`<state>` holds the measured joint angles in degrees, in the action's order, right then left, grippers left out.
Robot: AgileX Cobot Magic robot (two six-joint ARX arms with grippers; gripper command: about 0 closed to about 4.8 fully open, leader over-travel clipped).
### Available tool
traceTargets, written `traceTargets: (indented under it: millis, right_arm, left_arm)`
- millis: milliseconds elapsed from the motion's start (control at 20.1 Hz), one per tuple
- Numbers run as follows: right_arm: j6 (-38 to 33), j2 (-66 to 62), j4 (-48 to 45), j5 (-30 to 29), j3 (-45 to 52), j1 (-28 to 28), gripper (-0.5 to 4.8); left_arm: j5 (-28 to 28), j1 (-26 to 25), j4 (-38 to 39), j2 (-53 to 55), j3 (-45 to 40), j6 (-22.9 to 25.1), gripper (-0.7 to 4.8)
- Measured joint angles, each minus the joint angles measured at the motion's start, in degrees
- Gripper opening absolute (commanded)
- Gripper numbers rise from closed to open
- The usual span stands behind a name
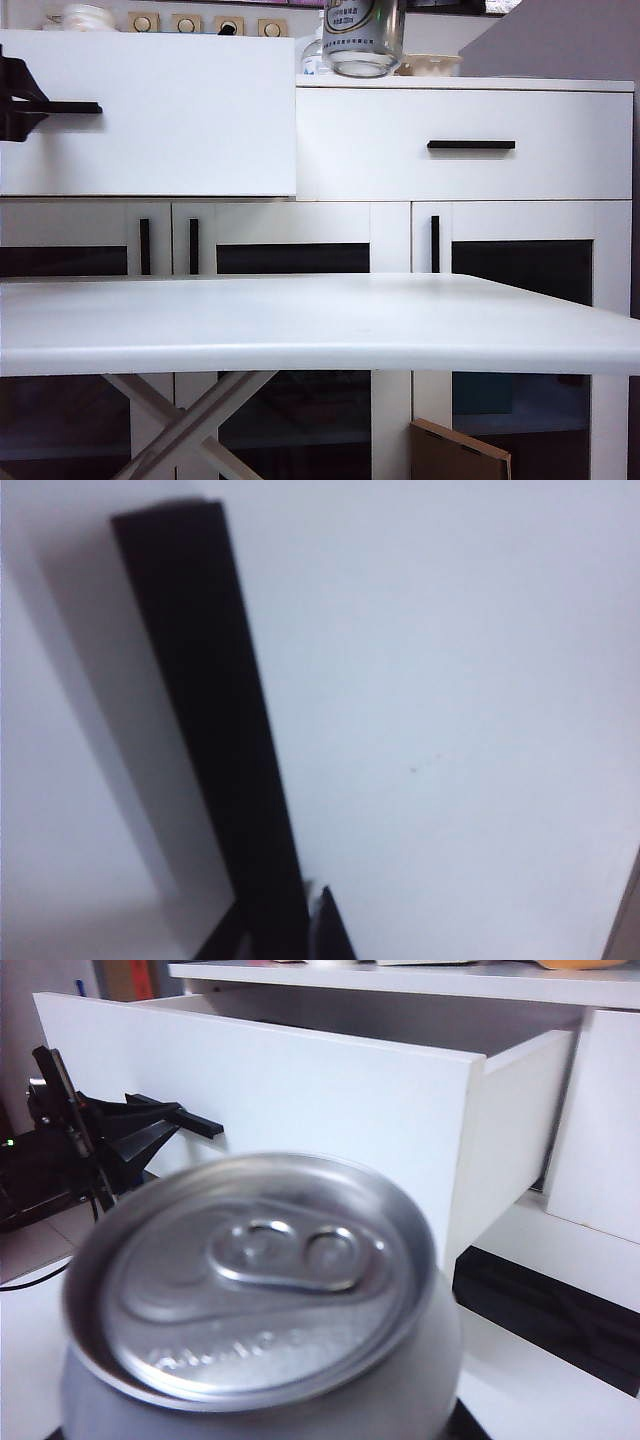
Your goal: Pick up a can of beer from the white table, open the left drawer, place the beer inside the drawer, and finally close the drawer.
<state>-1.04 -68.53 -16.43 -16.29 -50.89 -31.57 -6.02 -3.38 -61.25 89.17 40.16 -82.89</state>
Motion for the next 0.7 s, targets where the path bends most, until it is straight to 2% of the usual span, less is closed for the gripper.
traceTargets:
  millis: [697]
  right_arm:
    - [0.0,2.14,-0.74,0.09,-0.09,0.07,1.65]
  left_arm:
    - [0.26,0.07,3.02,-16.9,-14.58,0.31,-0.06]
